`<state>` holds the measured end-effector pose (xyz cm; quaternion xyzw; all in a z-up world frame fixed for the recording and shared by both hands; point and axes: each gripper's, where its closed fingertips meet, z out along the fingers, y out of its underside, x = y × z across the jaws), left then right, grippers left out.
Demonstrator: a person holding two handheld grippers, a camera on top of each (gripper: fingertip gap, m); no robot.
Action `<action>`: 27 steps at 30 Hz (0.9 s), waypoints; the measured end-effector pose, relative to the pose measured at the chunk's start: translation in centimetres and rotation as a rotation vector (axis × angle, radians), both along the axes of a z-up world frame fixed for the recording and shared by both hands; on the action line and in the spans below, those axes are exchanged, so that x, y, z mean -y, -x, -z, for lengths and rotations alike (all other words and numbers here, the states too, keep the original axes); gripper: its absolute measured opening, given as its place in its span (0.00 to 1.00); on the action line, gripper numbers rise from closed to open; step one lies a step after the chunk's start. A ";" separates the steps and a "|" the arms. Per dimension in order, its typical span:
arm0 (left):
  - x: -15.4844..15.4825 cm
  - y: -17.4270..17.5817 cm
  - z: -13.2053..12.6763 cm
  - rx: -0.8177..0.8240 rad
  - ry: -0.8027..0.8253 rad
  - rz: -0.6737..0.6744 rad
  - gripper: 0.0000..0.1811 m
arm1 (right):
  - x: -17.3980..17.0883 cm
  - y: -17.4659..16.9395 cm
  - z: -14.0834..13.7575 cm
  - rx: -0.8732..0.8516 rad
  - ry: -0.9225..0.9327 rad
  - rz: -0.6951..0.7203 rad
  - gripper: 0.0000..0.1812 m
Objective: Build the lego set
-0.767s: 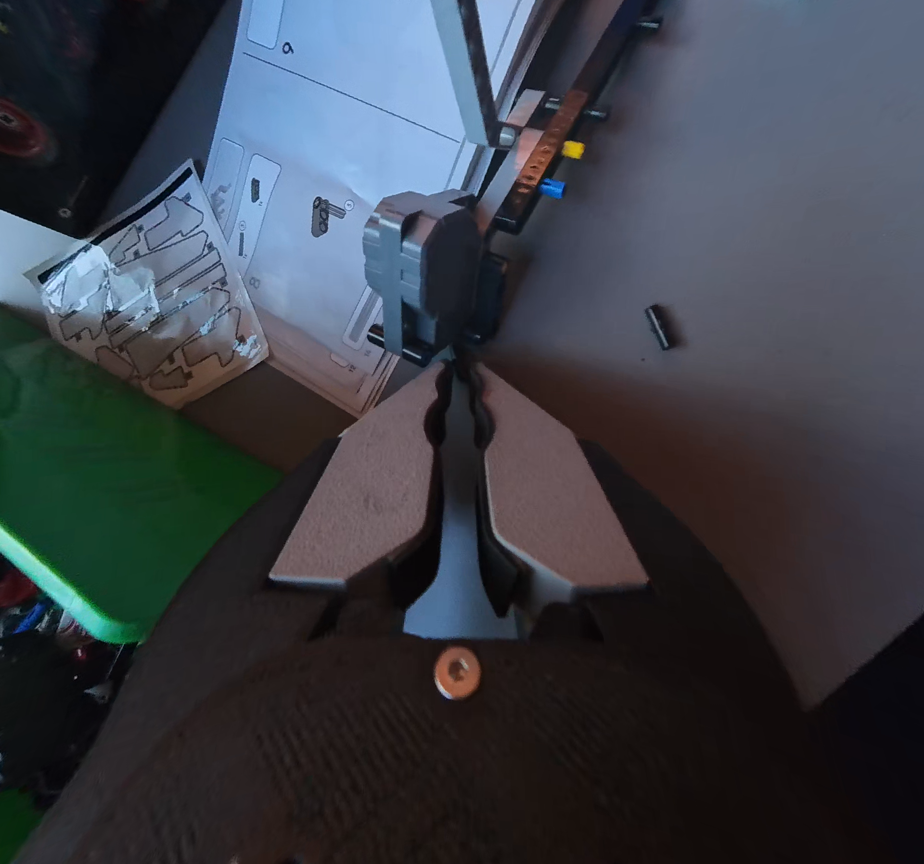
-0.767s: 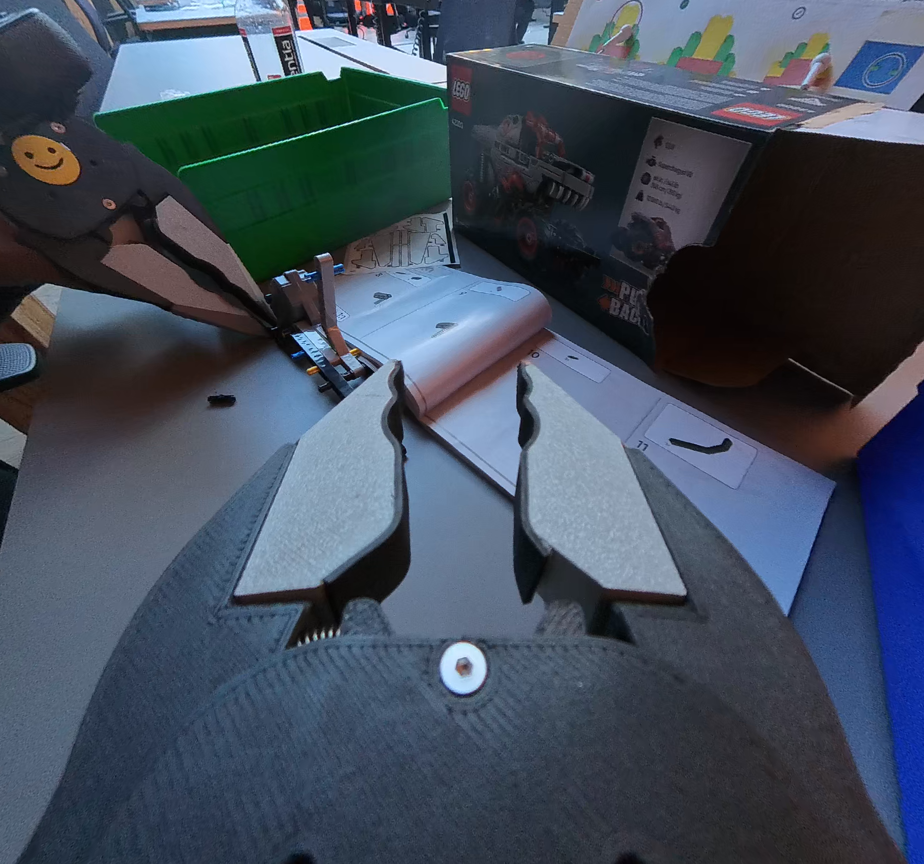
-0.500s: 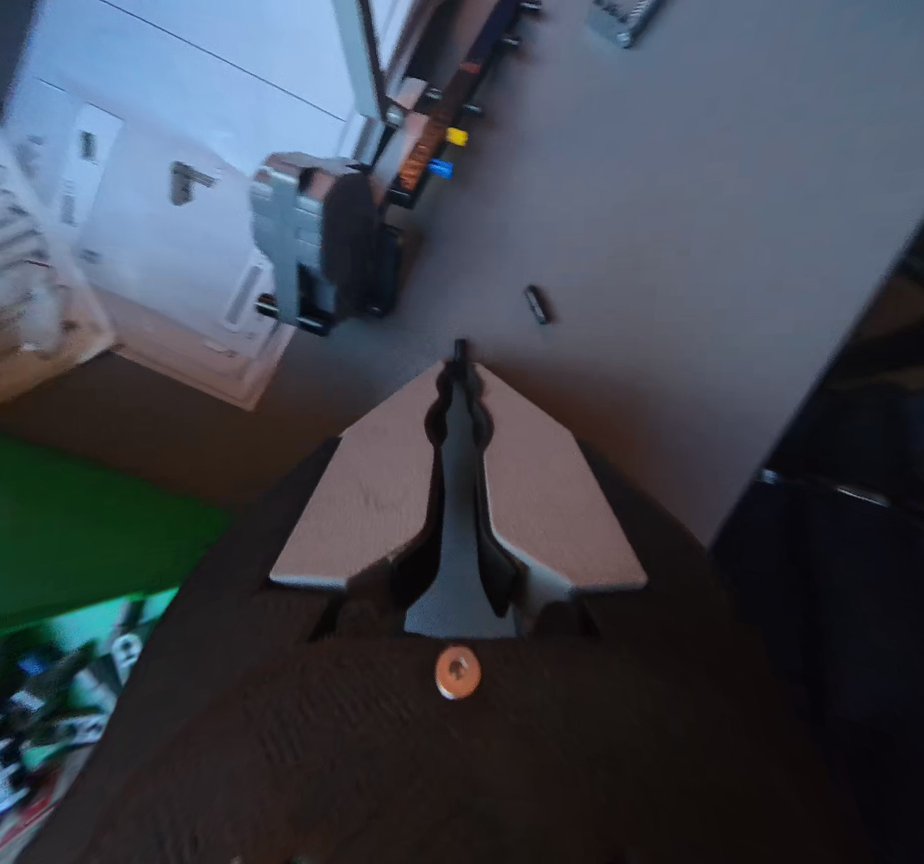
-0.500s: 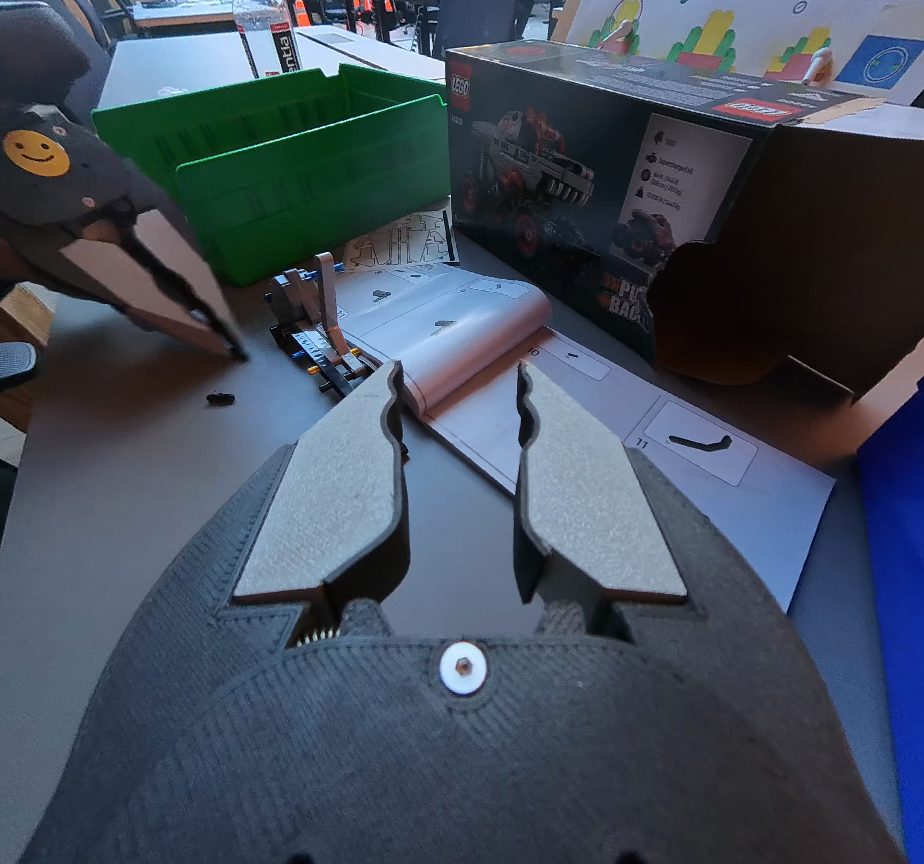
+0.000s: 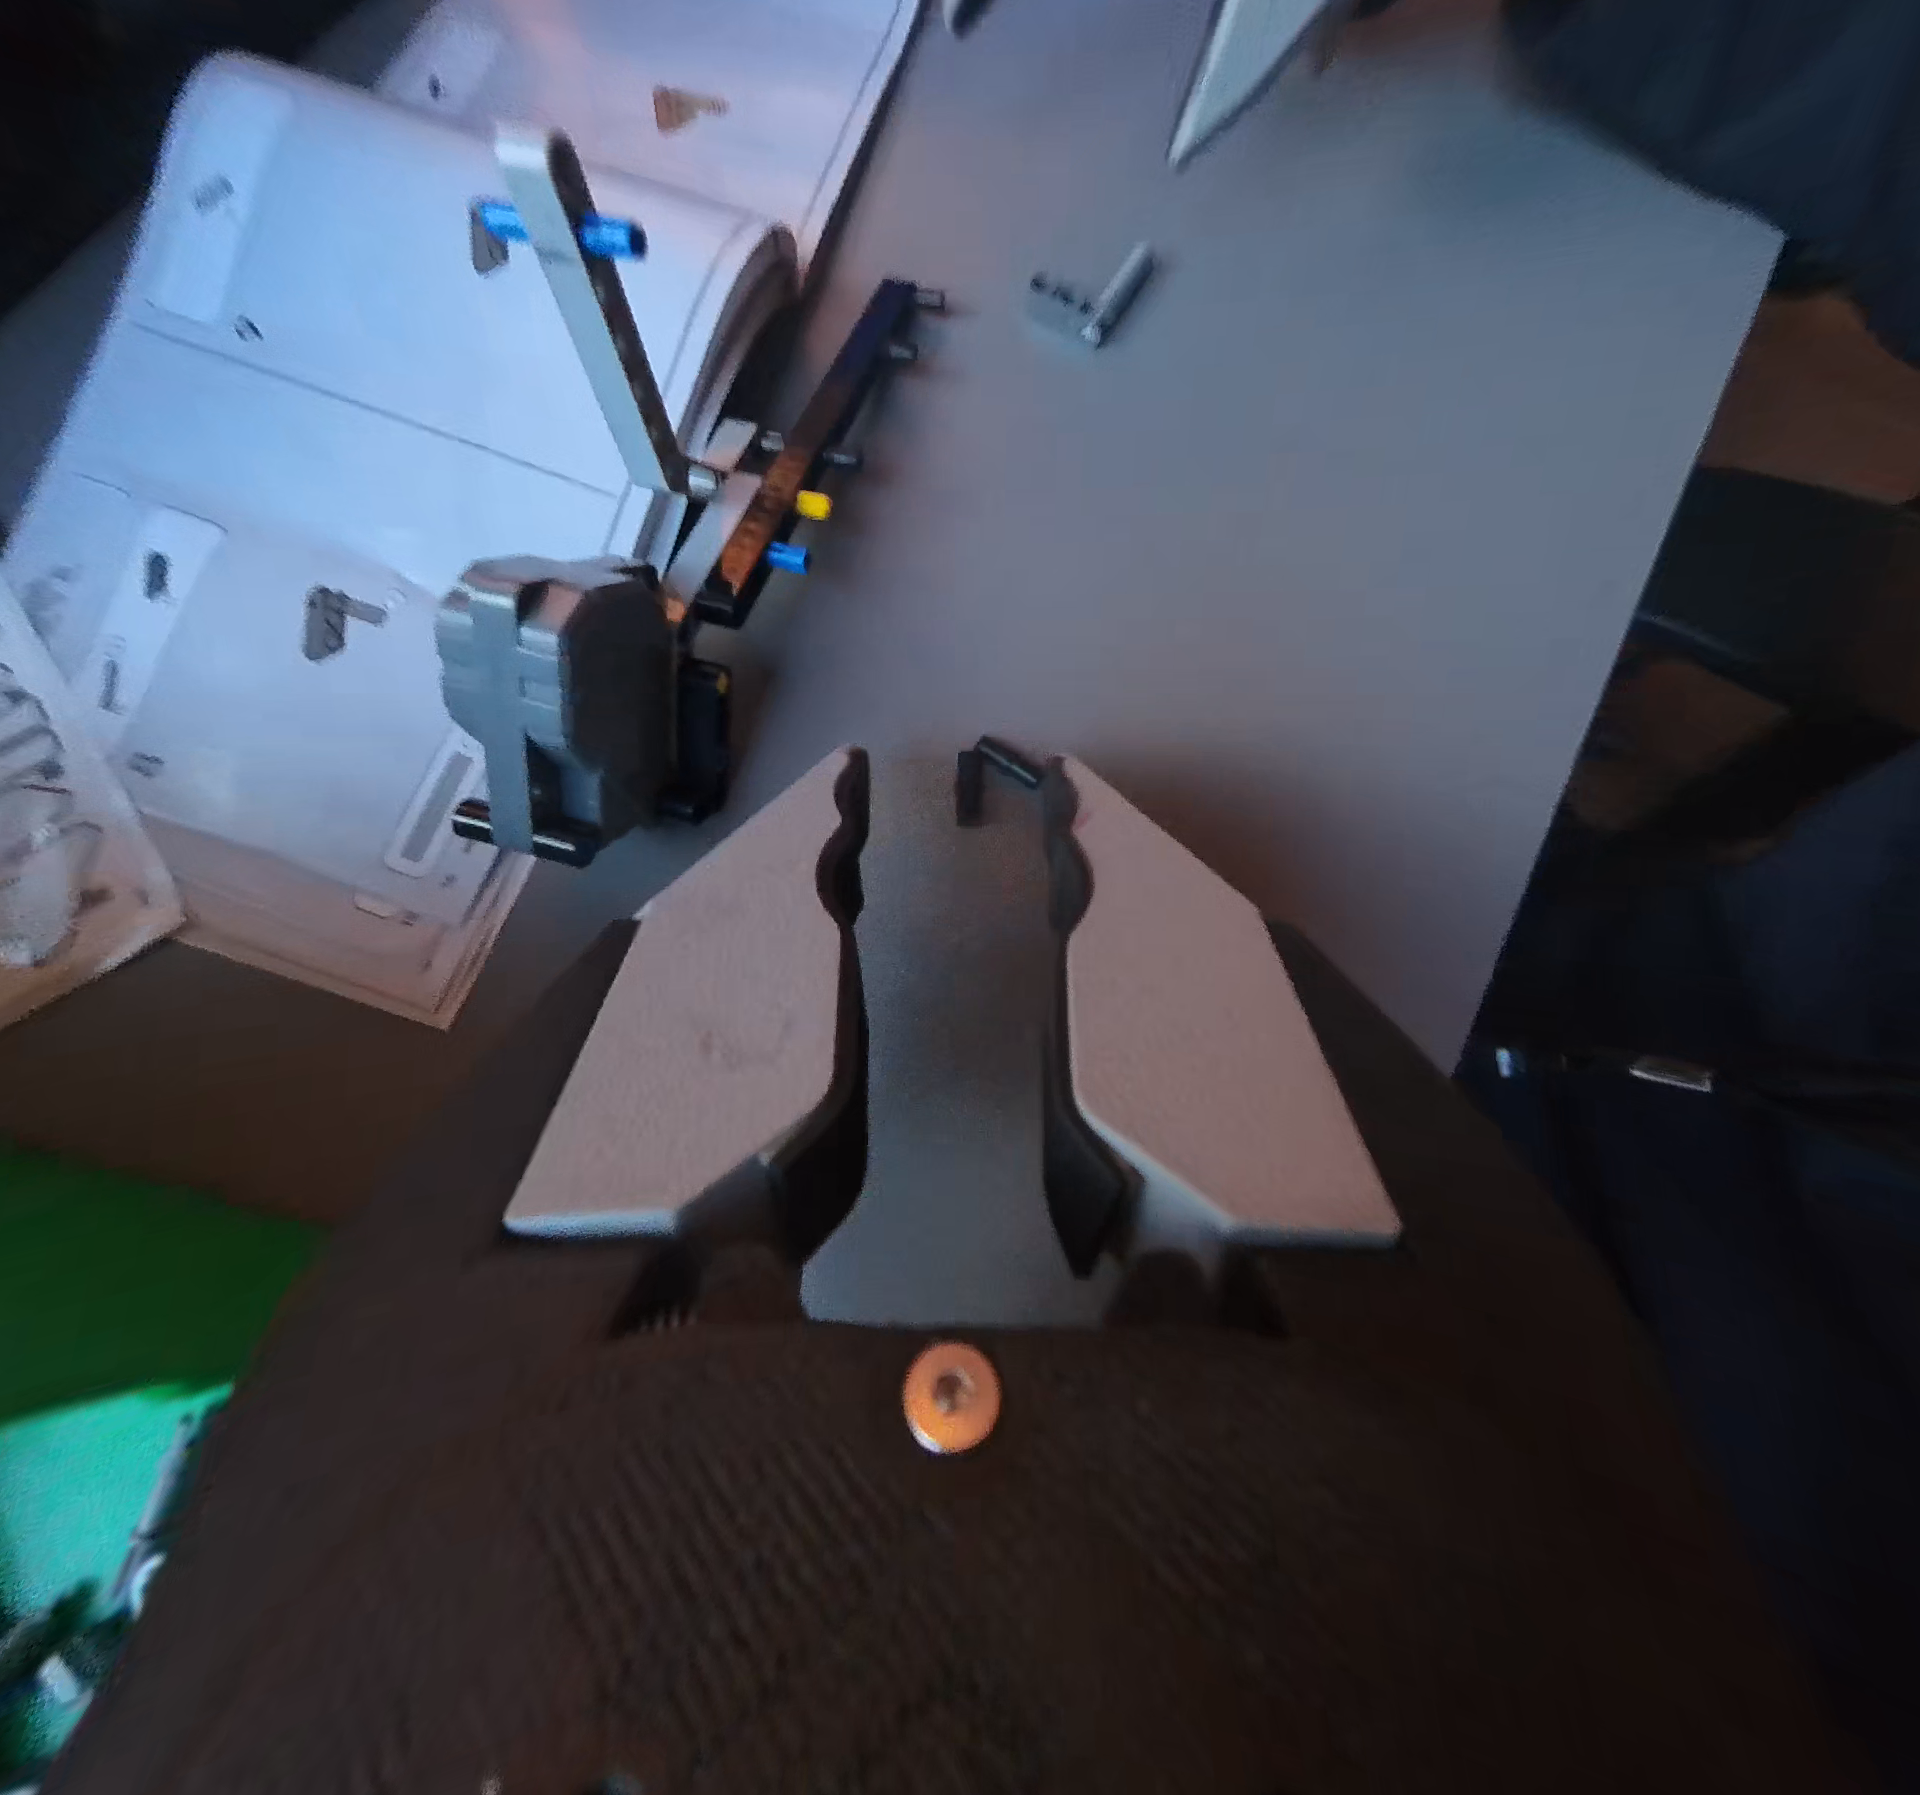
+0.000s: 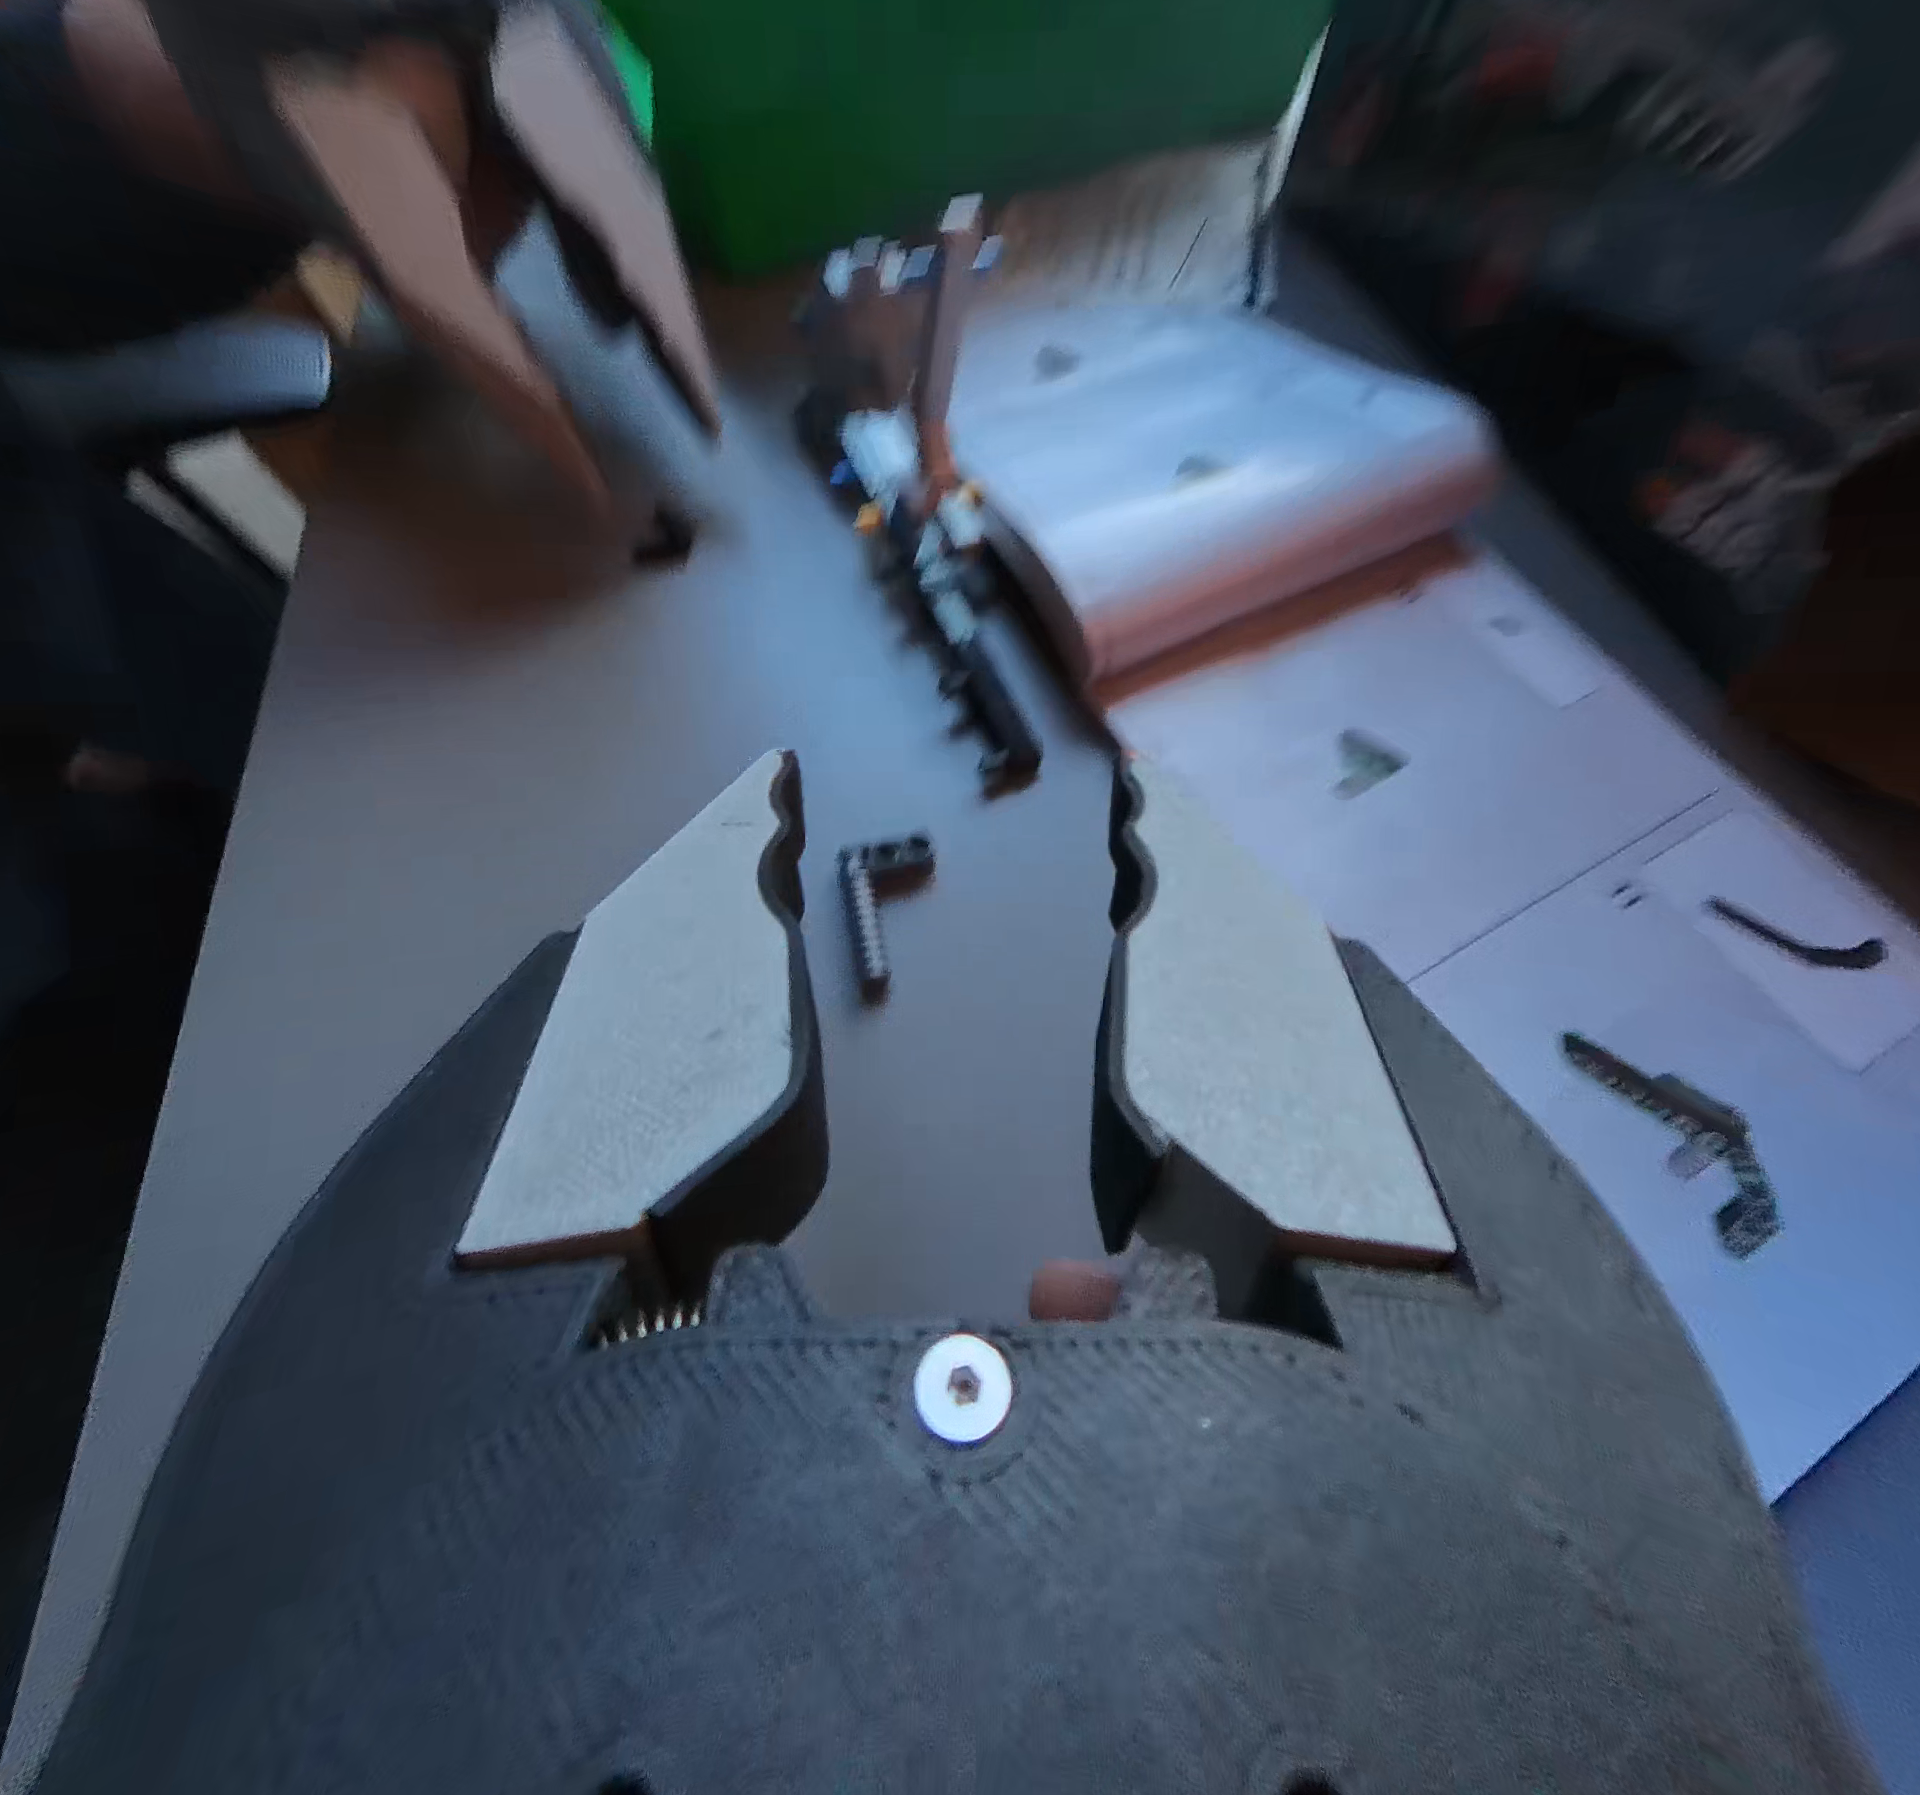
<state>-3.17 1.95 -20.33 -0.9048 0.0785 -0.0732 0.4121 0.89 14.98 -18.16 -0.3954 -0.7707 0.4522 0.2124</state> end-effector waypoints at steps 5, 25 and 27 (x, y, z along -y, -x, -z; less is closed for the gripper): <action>-1.0 -0.5 -2.7 -0.002 -0.131 0.068 0.18 | 0.5 -1.7 2.4 0.095 -0.079 -0.074 0.22; -7.2 -3.0 -6.1 -0.315 -0.344 0.307 0.14 | -1.2 2.9 -1.2 -0.162 -0.117 0.162 0.02; -7.4 -2.7 -6.3 -0.351 -0.319 0.291 0.14 | -1.9 3.1 -2.3 -0.243 -0.126 0.198 0.02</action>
